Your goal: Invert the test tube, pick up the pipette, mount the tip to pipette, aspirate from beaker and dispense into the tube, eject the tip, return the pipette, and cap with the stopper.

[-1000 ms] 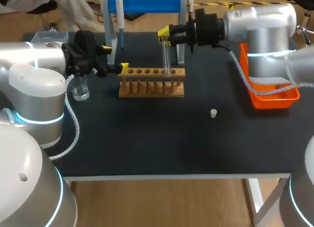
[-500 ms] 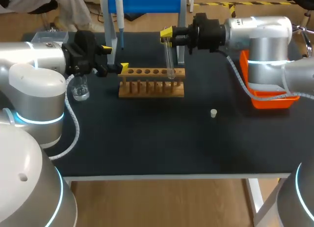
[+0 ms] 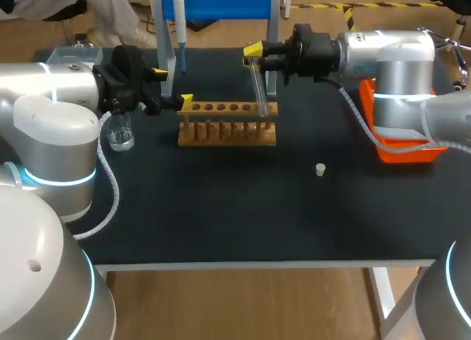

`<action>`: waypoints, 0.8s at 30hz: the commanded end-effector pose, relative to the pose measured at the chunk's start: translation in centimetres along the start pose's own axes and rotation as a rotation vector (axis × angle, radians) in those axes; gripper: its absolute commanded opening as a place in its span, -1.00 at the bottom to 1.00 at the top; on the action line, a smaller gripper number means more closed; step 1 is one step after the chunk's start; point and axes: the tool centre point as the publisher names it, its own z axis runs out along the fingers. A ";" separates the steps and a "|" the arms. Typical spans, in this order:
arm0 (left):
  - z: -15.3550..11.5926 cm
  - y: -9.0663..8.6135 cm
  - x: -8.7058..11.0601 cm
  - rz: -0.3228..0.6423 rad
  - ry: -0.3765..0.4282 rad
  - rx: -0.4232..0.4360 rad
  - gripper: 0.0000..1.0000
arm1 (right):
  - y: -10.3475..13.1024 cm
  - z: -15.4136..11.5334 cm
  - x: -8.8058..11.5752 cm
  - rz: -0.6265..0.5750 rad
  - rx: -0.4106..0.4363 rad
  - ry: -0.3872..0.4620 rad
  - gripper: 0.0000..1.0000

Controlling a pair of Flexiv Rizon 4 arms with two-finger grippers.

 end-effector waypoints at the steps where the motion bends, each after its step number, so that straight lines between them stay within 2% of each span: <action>1: 0.0 0.0 0.0 -0.001 -0.002 0.002 1.00 | 0.2 -0.2 -0.1 0.001 0.006 -0.003 -1.00; 19: 0.0 0.0 0.0 -0.001 -0.002 0.002 1.00 | 0.2 -0.2 0.0 -0.010 0.002 -0.011 -1.00; 24: -0.3 -1.1 0.9 0.249 -0.005 0.115 1.00 | 0.2 -0.2 0.0 -0.010 0.002 -0.011 -1.00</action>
